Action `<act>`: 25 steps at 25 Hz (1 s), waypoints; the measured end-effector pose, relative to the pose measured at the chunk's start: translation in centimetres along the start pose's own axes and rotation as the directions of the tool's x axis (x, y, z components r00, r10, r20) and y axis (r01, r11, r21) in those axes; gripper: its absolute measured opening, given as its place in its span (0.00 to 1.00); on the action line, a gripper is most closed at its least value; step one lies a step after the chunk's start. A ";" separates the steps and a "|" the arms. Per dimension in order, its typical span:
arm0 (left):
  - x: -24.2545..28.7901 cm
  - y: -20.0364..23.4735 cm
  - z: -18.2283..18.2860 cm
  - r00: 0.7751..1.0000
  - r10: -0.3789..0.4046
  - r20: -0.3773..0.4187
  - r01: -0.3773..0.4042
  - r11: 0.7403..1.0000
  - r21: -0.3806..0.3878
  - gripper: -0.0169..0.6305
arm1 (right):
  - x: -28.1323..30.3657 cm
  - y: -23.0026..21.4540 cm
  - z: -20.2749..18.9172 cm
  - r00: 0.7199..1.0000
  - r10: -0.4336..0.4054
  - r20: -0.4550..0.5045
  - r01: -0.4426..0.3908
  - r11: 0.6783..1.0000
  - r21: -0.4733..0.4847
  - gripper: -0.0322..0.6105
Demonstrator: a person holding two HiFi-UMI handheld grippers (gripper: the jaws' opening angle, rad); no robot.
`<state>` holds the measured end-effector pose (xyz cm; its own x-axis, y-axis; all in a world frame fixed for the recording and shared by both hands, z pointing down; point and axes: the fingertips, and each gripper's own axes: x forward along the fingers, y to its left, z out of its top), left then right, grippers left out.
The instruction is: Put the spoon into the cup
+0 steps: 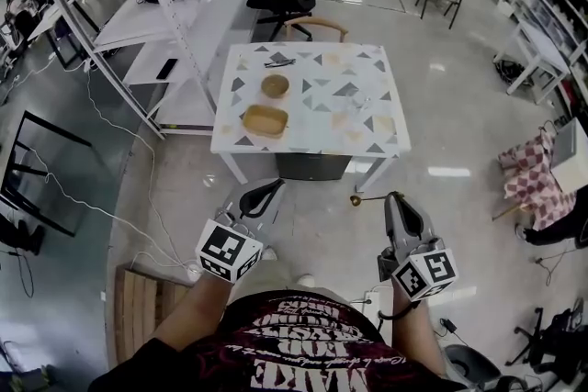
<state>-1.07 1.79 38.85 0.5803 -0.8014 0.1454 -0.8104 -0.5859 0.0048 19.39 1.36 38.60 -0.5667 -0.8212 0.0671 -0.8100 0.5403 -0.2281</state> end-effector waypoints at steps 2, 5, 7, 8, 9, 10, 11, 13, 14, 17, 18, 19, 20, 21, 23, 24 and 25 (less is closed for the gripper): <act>0.1 0.0 -0.1 1.000 -0.006 -0.001 0.006 1.000 0.001 0.03 | 0.0 0.0 0.1 1.000 -0.003 0.003 0.003 1.000 -0.001 0.10; 0.8 0.1 0.0 1.000 -0.023 -0.003 0.023 1.000 0.000 0.03 | -0.1 -0.4 0.2 1.000 -0.015 0.009 0.015 1.000 0.001 0.10; 1.5 0.0 0.2 0.999 -0.043 -0.006 0.043 0.999 0.008 0.03 | 0.1 -0.8 0.2 1.000 -0.030 0.008 0.030 0.999 0.009 0.10; 1.9 0.1 0.4 0.999 -0.053 -0.007 0.053 0.999 0.014 0.03 | 0.2 -1.1 0.2 0.999 -0.038 0.007 0.038 0.999 0.013 0.10; 2.3 0.2 0.5 0.998 -0.061 -0.007 0.061 0.998 0.017 0.03 | 0.4 -1.3 0.2 0.999 -0.043 0.006 0.043 0.999 0.014 0.10; 2.6 0.4 0.6 0.998 -0.066 -0.006 0.066 0.998 0.018 0.03 | 0.8 -1.4 0.3 0.999 -0.045 0.005 0.045 0.999 0.014 0.10; 3.0 0.7 0.7 0.998 -0.069 -0.006 0.069 0.997 0.018 0.03 | 1.2 -1.5 0.3 0.999 -0.045 0.006 0.045 0.999 0.012 0.10; 3.8 1.3 0.5 0.997 -0.075 -0.014 0.075 0.997 0.021 0.03 | 2.0 -1.7 0.4 0.999 -0.044 0.007 0.044 0.999 0.006 0.10; 4.3 1.5 0.3 0.997 -0.078 -0.019 0.079 0.997 0.025 0.03 | 2.4 -1.9 0.4 0.999 -0.046 0.006 0.046 0.999 0.004 0.10; 5.7 2.3 0.3 0.996 -0.089 -0.028 0.089 0.996 0.028 0.03 | 3.6 -2.6 0.4 0.998 -0.059 -0.003 0.059 0.998 0.007 0.10; 6.1 2.7 0.3 0.995 -0.092 -0.029 0.092 0.995 0.031 0.03 | 4.0 -2.8 0.5 0.998 -0.062 -0.005 0.062 0.998 0.009 0.10; 6.6 3.0 0.4 0.995 -0.094 -0.029 0.095 0.995 0.037 0.03 | 4.3 -3.0 0.5 0.998 -0.066 -0.005 0.066 0.998 0.011 0.10; 7.2 3.4 0.5 0.995 -0.097 -0.028 0.098 0.994 0.043 0.03 | 4.7 -3.4 0.6 0.997 -0.072 -0.003 0.072 0.997 0.012 0.10; 7.8 3.7 0.6 0.995 -0.100 -0.028 0.102 0.994 0.044 0.03 | 5.2 -3.8 0.8 0.997 -0.078 -0.001 0.078 0.997 0.012 0.10; 9.1 4.4 0.8 0.993 -0.111 -0.026 0.112 0.993 0.043 0.03 | 6.1 -4.7 1.1 0.996 -0.091 0.002 0.091 0.996 0.012 0.10; 9.8 4.7 1.0 0.993 -0.117 -0.028 0.118 0.992 0.047 0.03 | 6.6 -5.1 1.3 0.995 -0.096 0.002 0.096 0.995 0.012 0.10; 10.3 5.0 1.1 0.992 -0.123 -0.032 0.125 0.991 0.055 0.03 | 7.1 -5.4 1.4 0.995 -0.101 0.002 0.101 0.995 0.011 0.10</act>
<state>0.95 -9.56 39.34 0.6728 -0.7187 0.1756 -0.7259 -0.6871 -0.0312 20.01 -7.63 38.92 -0.4820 -0.8718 0.0873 -0.8611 0.4529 -0.2310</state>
